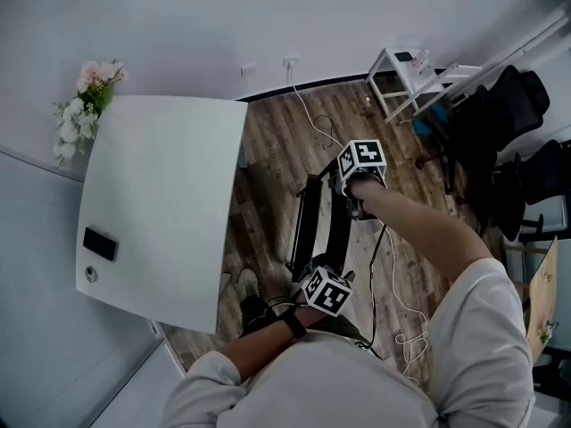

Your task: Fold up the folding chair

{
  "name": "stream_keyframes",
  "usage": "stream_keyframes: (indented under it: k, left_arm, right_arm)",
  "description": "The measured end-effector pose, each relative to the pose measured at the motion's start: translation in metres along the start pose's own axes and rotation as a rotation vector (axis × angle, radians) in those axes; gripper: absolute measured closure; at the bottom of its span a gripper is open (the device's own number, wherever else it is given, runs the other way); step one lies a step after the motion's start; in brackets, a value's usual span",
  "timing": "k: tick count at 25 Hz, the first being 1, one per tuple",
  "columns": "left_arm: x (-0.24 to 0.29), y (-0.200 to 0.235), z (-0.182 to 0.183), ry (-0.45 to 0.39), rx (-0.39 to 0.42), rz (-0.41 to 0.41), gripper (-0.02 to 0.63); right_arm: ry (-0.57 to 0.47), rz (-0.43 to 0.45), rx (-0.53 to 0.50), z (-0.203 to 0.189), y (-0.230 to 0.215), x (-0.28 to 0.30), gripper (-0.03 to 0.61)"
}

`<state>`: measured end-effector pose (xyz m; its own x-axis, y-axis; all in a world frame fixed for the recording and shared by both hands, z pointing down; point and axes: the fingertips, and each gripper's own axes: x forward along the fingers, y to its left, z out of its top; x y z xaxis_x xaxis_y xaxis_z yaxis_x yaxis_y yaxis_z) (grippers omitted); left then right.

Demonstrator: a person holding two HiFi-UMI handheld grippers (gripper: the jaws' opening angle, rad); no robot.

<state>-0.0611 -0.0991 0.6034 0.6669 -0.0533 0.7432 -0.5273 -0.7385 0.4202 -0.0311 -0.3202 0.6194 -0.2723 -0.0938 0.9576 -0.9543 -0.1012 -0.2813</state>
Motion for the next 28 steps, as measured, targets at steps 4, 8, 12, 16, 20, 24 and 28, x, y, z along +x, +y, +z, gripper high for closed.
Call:
stream_keyframes:
  k: [4, 8, 12, 16, 20, 24, 28]
  left_arm:
    - [-0.037, 0.04, -0.012, -0.008, -0.005, 0.011, 0.33]
    - [-0.069, 0.078, -0.02, -0.018, -0.017, 0.024, 0.336]
    - [-0.096, 0.115, -0.03, -0.032, -0.032, 0.037, 0.336]
    - [-0.121, 0.152, -0.039, -0.048, -0.041, 0.037, 0.342]
    - [-0.144, 0.179, -0.046, -0.058, -0.051, 0.033, 0.353]
    - [-0.158, 0.198, -0.055, -0.077, -0.078, 0.038, 0.357]
    - [-0.168, 0.211, -0.06, -0.096, -0.105, 0.046, 0.36]
  right_arm:
    - [0.003, 0.011, -0.007, 0.012, 0.049, 0.011, 0.44]
    - [0.003, 0.019, -0.017, 0.026, 0.096, 0.022, 0.44]
    - [0.001, 0.023, -0.032, 0.039, 0.142, 0.036, 0.44]
    - [-0.002, 0.023, -0.034, 0.052, 0.181, 0.049, 0.434]
    - [0.003, 0.02, -0.049, 0.062, 0.212, 0.059, 0.42]
    - [0.015, 0.013, -0.076, 0.066, 0.24, 0.071, 0.417]
    - [0.018, 0.015, -0.097, 0.069, 0.261, 0.078, 0.413]
